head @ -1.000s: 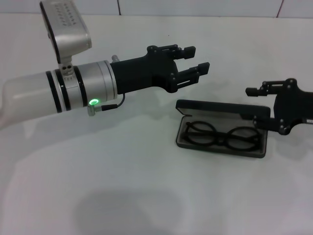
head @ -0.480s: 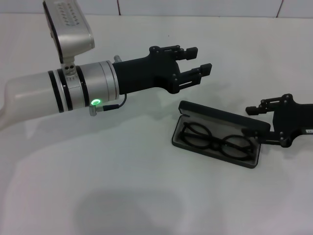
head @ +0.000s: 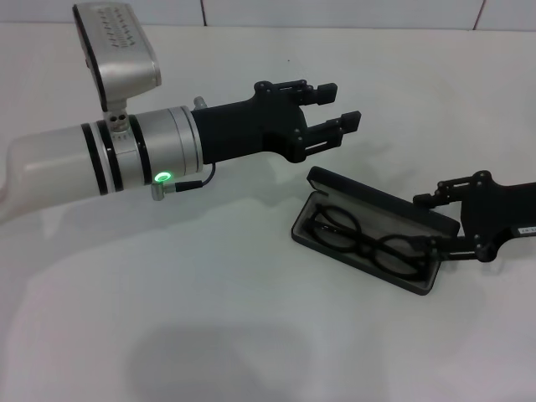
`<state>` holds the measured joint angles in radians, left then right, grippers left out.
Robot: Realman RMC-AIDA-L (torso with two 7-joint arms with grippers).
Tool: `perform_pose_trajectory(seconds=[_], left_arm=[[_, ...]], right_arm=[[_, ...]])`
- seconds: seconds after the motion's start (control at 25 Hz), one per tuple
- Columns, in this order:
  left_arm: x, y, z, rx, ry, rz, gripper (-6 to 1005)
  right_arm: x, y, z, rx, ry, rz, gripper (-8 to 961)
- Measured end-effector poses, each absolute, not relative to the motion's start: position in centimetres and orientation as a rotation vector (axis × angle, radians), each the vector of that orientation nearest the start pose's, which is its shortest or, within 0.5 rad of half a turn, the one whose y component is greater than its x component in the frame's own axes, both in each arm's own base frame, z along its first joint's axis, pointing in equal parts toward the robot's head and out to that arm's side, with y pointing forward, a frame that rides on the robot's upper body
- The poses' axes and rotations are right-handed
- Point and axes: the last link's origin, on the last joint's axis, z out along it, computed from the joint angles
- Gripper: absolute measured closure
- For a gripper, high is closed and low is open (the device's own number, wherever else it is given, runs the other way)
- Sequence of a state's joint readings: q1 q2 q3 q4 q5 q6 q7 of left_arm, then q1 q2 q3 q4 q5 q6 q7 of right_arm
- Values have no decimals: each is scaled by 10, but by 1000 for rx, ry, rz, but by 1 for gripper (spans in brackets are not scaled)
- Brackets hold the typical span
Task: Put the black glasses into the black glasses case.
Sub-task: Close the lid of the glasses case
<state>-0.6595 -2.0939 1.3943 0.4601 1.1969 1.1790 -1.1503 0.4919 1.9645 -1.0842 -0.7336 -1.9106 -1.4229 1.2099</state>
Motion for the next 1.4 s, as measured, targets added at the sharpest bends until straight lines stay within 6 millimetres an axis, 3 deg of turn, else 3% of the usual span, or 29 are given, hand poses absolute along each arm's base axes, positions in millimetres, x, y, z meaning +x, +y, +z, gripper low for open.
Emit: perform_pose_trajectory(seconds=[0.48,0.92,1.2,1.4], left_arm=[[-174,365,-77,-2680,-408,-912,450],[-174,370,-95,-2765,-423,-714,450],[-172,369,-104,-2806,-410,-618,450],[-167,368,-109,-2837,-372,-596,450]], right_arm=[[275,330,30,-2856,147,405,357],[291,309,61,-2834,136,490,342],[318,295,110,-2560,241,550,333],[324,291,117,-2435,292,624,326]])
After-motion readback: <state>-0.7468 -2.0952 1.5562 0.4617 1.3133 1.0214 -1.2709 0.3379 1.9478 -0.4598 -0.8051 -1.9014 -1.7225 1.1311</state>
